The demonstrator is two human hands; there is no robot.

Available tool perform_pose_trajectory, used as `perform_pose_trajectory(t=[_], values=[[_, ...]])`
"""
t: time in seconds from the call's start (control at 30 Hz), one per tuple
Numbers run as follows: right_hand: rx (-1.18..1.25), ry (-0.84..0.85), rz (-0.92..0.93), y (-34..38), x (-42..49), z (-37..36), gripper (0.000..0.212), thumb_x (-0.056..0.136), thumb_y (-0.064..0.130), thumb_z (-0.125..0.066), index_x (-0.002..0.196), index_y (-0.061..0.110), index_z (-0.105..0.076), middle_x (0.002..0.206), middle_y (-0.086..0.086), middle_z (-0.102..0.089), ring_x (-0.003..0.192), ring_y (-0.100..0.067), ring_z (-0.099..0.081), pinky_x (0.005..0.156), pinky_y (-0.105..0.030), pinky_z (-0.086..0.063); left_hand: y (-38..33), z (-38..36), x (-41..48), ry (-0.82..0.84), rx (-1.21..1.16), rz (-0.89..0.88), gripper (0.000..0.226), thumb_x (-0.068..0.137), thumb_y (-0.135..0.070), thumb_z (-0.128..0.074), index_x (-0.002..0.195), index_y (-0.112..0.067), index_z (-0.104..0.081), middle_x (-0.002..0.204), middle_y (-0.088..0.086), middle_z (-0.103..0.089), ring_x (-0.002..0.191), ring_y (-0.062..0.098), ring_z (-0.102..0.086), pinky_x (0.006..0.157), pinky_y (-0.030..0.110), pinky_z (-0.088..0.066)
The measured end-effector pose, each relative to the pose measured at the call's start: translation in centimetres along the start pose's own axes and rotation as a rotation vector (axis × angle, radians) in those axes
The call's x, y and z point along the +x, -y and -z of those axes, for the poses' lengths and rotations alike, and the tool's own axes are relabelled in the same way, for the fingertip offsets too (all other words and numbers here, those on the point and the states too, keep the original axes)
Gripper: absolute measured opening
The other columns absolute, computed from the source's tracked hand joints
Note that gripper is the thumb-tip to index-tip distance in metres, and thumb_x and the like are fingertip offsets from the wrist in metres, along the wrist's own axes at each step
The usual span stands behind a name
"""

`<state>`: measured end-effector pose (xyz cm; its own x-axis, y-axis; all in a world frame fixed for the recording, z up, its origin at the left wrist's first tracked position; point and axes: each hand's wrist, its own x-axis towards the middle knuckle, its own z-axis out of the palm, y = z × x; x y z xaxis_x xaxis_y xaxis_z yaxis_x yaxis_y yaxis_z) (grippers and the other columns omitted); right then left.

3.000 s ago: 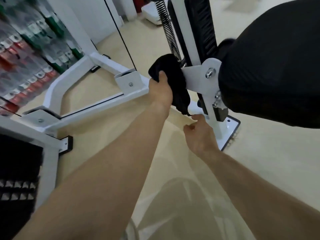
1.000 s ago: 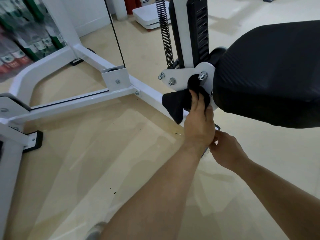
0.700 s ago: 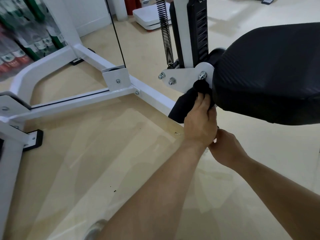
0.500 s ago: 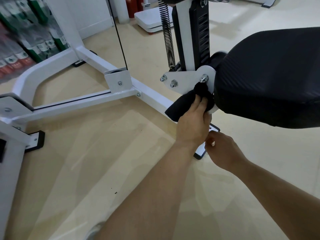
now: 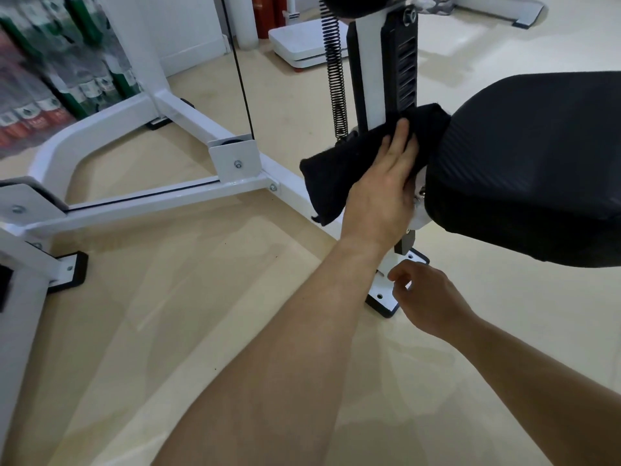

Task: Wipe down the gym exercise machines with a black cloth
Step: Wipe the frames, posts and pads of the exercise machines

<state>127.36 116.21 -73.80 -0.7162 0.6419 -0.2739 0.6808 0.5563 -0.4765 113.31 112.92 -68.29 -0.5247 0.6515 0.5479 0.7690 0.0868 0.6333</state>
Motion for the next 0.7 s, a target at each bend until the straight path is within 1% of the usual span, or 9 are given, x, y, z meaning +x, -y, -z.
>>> perform_pose_trajectory(t=[0.03,0.13,0.17,0.23,0.33,0.47,0.57,0.63,0.7], values=[[-0.006,0.002,0.010,0.2,0.1,0.0,0.025,0.095,0.018,-0.048,0.114,0.027,-0.062,0.114,0.009,-0.064,0.097,-0.013,-0.057,0.081,-0.027,-0.044,0.5,-0.1,-0.2,0.004,0.062,-0.044,0.057,0.099,-0.009,-0.055,0.153,-0.014,-0.038,0.164,0.001,-0.025,0.150,0.021,-0.025,0.108,0.031,-0.039],[-0.020,0.020,0.022,0.6,0.2,0.0,0.025,0.097,0.019,-0.049,0.117,0.027,-0.061,0.116,0.009,-0.063,0.097,-0.012,-0.056,0.082,-0.027,-0.044,2.0,-0.6,-0.6,0.006,0.229,-0.157,0.062,0.094,-0.006,-0.062,0.152,-0.014,-0.039,0.162,0.002,-0.029,0.148,0.022,-0.029,0.111,0.023,-0.032],[-0.026,0.029,0.023,0.7,0.2,-0.1,0.025,0.097,0.019,-0.048,0.118,0.027,-0.060,0.116,0.010,-0.063,0.098,-0.012,-0.055,0.082,-0.027,-0.043,2.4,-0.7,-0.8,-0.004,0.271,-0.185,0.062,0.093,-0.005,-0.063,0.151,-0.013,-0.042,0.162,0.002,-0.031,0.148,0.023,-0.031,0.113,0.024,-0.032],[-0.040,0.048,0.025,0.7,0.2,-0.1,0.025,0.098,0.020,-0.047,0.118,0.027,-0.060,0.116,0.009,-0.062,0.098,-0.012,-0.054,0.082,-0.028,-0.044,3.0,-0.9,-1.2,-0.034,0.326,-0.230,0.059,0.093,-0.003,-0.064,0.148,-0.013,-0.046,0.160,0.002,-0.034,0.146,0.026,-0.034,0.112,0.029,-0.038],[-0.056,0.058,0.019,0.4,0.2,-0.2,0.025,0.097,0.021,-0.046,0.118,0.028,-0.060,0.115,0.009,-0.062,0.101,-0.014,-0.057,0.084,-0.030,-0.047,3.3,-1.2,-1.6,-0.063,0.366,-0.282,0.056,0.094,0.000,-0.061,0.147,-0.013,-0.048,0.159,0.002,-0.036,0.145,0.028,-0.036,0.112,0.036,-0.042],[-0.076,0.059,-0.011,0.0,0.6,0.0,0.025,0.097,0.023,-0.047,0.118,0.029,-0.060,0.115,0.009,-0.063,0.101,-0.014,-0.058,0.084,-0.030,-0.047,3.5,-1.5,-1.7,-0.067,0.439,-0.313,0.051,0.097,0.000,-0.049,0.146,-0.013,-0.049,0.159,0.003,-0.037,0.143,0.032,-0.036,0.111,0.038,-0.039],[-0.095,0.054,-0.022,-0.1,0.9,0.4,0.026,0.097,0.023,-0.048,0.120,0.029,-0.060,0.116,0.009,-0.062,0.097,-0.012,-0.055,0.083,-0.029,-0.045,3.7,-1.9,-2.1,-0.016,0.491,-0.355,0.048,0.098,-0.007,-0.039,0.143,-0.014,-0.053,0.156,0.004,-0.041,0.141,0.037,-0.037,0.113,0.043,-0.036],[-0.103,0.050,-0.024,-0.1,1.1,0.7,0.027,0.098,0.023,-0.048,0.121,0.028,-0.060,0.116,0.008,-0.062,0.094,-0.011,-0.053,0.083,-0.029,-0.045,3.9,-2.1,-2.5,0.003,0.496,-0.363,0.048,0.097,-0.009,-0.038,0.142,-0.015,-0.053,0.155,0.003,-0.043,0.140,0.037,-0.039,0.113,0.044,-0.034],[-0.113,0.041,-0.024,-0.1,1.4,1.0,0.027,0.098,0.022,-0.048,0.121,0.027,-0.061,0.117,0.007,-0.062,0.093,-0.012,-0.053,0.082,-0.029,-0.044,3.9,-2.2,-2.5,-0.009,0.497,-0.365,0.047,0.097,-0.007,-0.042,0.142,-0.014,-0.054,0.154,0.004,-0.045,0.139,0.036,-0.041,0.112,0.043,-0.035]])
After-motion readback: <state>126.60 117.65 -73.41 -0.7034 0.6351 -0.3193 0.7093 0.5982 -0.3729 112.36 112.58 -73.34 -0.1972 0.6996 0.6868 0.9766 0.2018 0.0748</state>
